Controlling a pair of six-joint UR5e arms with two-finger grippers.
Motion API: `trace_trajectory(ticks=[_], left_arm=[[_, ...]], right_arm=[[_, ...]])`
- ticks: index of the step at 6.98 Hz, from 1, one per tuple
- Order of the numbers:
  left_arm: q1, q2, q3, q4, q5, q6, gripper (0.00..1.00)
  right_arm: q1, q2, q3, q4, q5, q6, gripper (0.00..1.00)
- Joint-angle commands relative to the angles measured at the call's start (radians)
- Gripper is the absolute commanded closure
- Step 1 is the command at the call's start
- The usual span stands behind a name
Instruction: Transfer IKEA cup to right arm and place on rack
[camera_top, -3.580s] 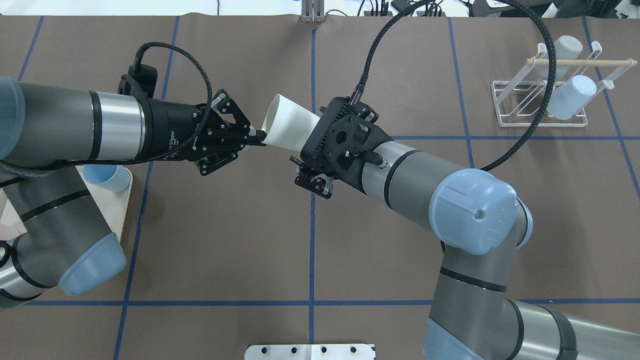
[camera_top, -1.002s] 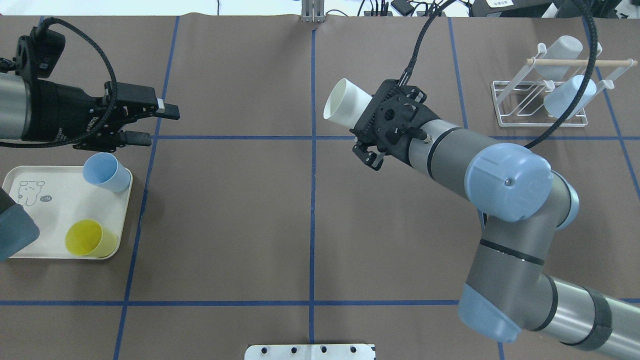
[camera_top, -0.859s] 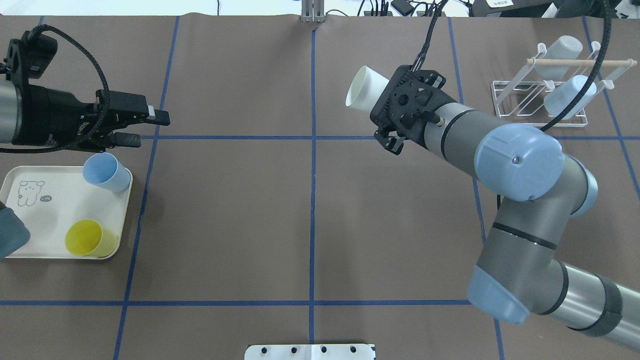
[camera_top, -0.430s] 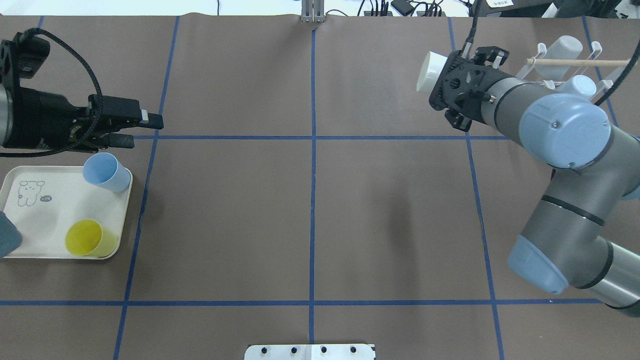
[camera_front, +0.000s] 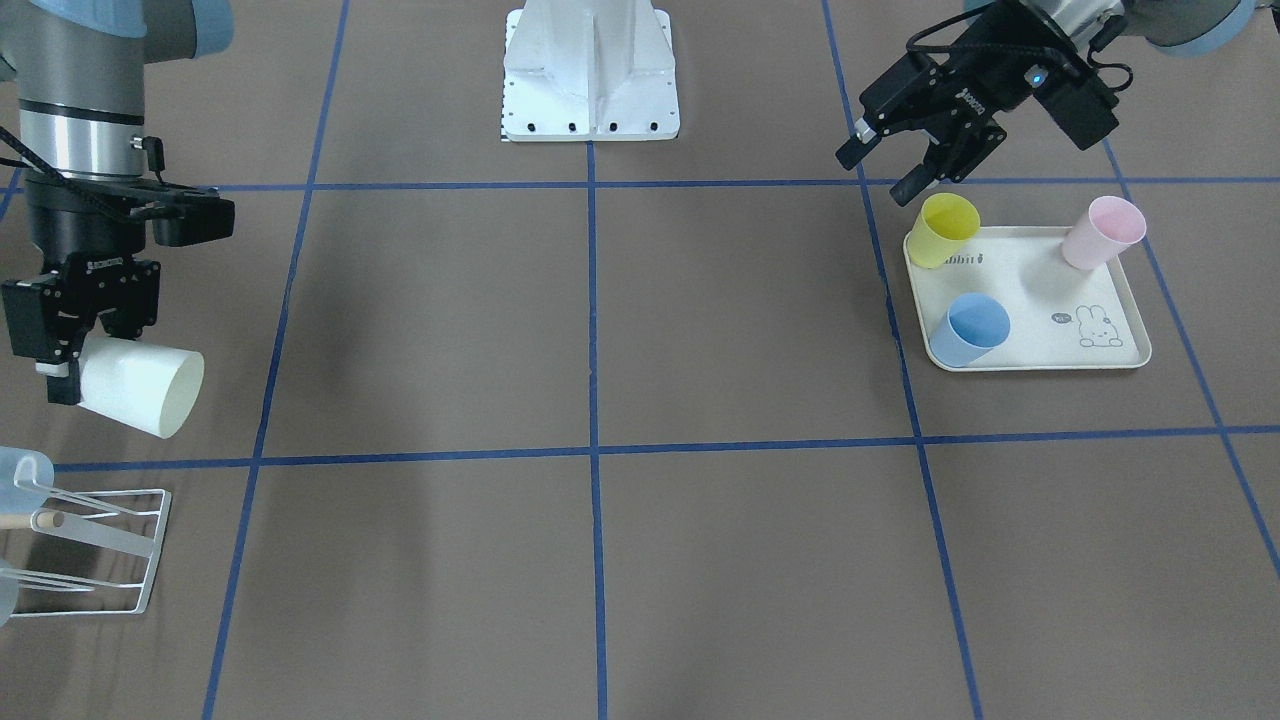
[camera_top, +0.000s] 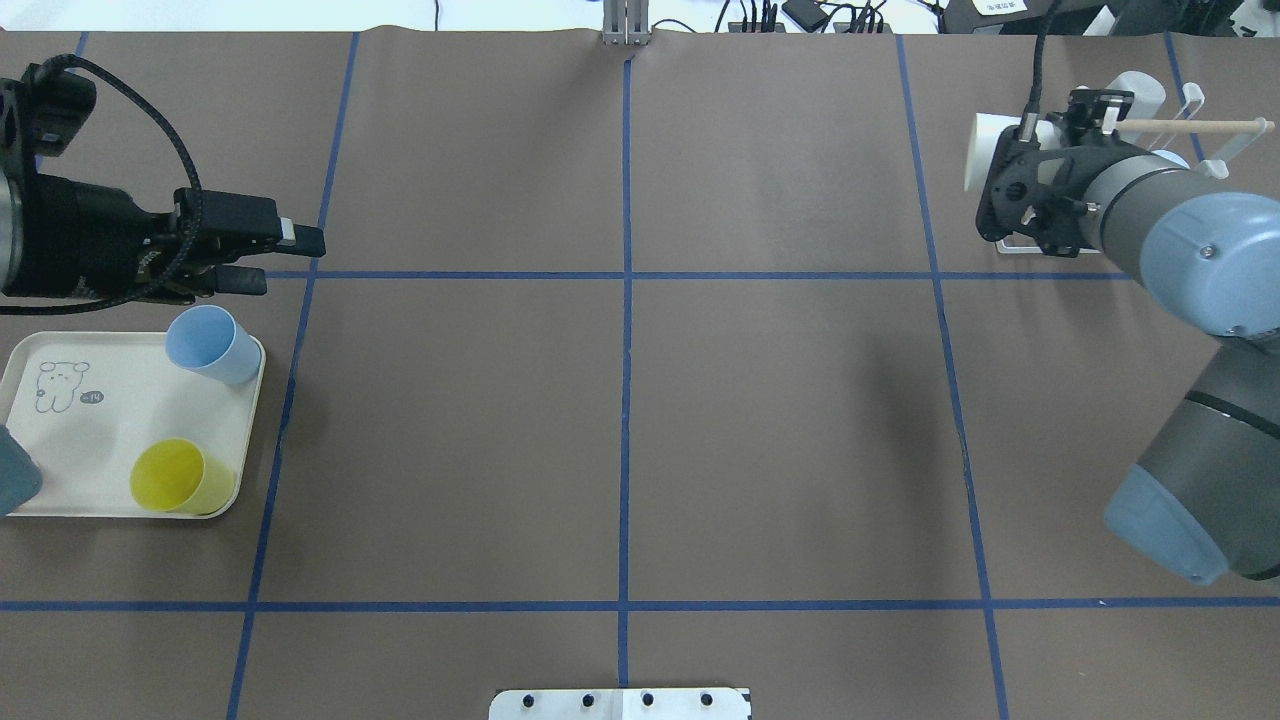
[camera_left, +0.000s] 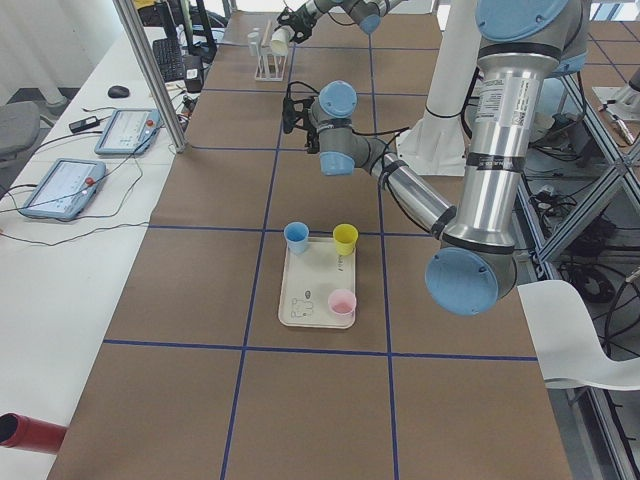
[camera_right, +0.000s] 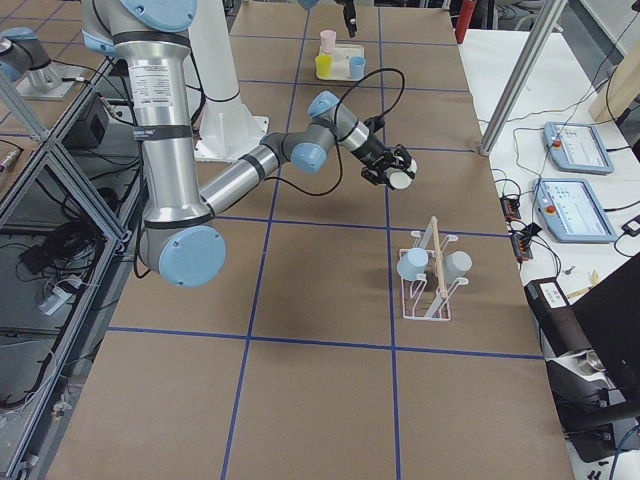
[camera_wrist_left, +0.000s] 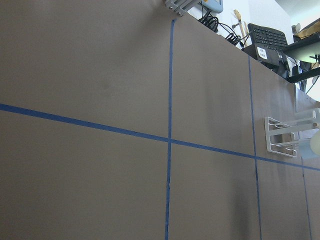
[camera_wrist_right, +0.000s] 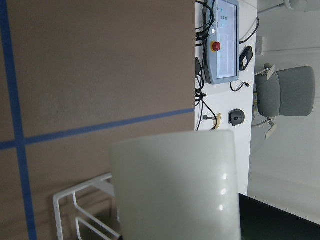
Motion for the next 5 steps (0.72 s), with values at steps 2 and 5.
trace_trajectory(ticks=[2,5], left_arm=[[0.003,0.001,0.002,0.0,0.004,0.0,0.0],[0.003,0.001,0.0,0.0,0.004,0.0,0.0]], right_arm=[[0.087,-0.056,0.005,0.0,-0.021,-0.434,1.0],[0.09,-0.05,-0.035,-0.004,-0.063,-0.645,1.0]])
